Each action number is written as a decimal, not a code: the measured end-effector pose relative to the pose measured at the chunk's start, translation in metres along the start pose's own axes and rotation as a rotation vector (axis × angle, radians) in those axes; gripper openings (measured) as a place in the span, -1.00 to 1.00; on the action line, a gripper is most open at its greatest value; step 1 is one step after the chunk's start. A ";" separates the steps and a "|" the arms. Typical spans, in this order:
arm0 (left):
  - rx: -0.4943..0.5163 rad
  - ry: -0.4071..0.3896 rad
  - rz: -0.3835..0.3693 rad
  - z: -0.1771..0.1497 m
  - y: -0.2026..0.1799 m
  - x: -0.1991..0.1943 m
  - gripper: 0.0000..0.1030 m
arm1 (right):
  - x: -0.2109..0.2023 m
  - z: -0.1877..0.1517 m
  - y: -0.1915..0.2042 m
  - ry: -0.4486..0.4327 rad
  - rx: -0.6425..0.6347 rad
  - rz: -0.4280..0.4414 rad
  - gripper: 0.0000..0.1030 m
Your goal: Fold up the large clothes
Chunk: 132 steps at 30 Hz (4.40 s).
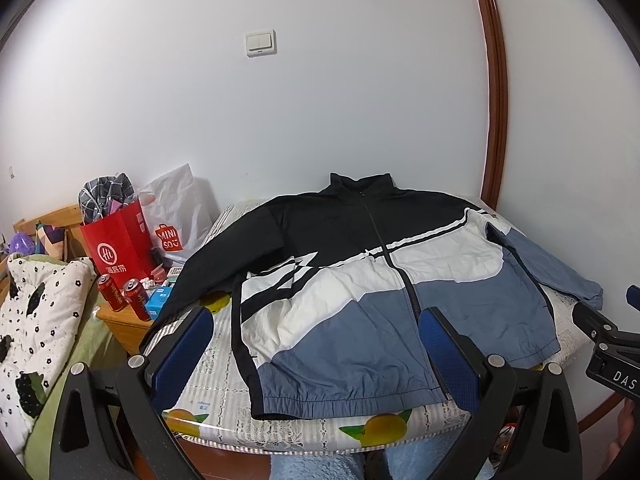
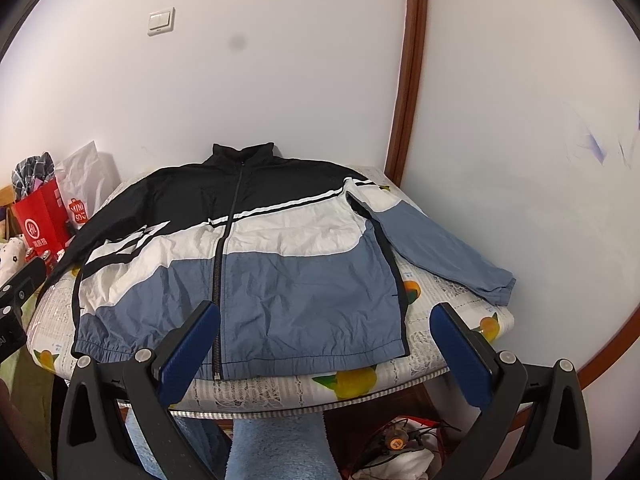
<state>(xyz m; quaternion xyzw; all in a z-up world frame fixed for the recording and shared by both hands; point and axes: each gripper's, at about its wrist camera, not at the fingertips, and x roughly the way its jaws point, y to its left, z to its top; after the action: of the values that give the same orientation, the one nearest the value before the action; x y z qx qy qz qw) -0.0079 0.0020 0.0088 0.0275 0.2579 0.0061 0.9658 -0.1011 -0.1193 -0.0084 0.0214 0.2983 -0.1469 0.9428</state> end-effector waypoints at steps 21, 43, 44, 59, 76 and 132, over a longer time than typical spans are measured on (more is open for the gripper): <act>-0.001 0.004 -0.001 0.000 0.002 0.001 1.00 | 0.002 -0.003 -0.001 0.006 0.004 -0.017 0.99; -0.007 0.004 0.001 0.003 0.000 0.004 1.00 | 0.003 0.000 -0.004 -0.001 0.019 -0.010 0.99; -0.010 0.006 -0.001 0.004 0.000 0.006 1.00 | 0.004 0.001 -0.005 -0.001 0.020 -0.010 0.99; -0.009 0.050 -0.002 0.020 0.014 0.056 1.00 | 0.048 0.026 -0.002 0.026 0.010 0.036 1.00; -0.119 0.290 0.128 -0.008 0.131 0.198 0.96 | 0.174 0.054 0.033 0.151 0.056 0.189 0.65; -0.064 0.125 -0.130 0.141 0.027 0.310 -0.84 | 0.264 0.097 0.022 0.158 -0.055 0.171 0.62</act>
<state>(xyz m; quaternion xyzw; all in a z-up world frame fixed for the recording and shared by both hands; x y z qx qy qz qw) 0.3311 0.0304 -0.0220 -0.0204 0.3186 -0.0469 0.9465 0.1648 -0.1808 -0.0798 0.0322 0.3727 -0.0556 0.9257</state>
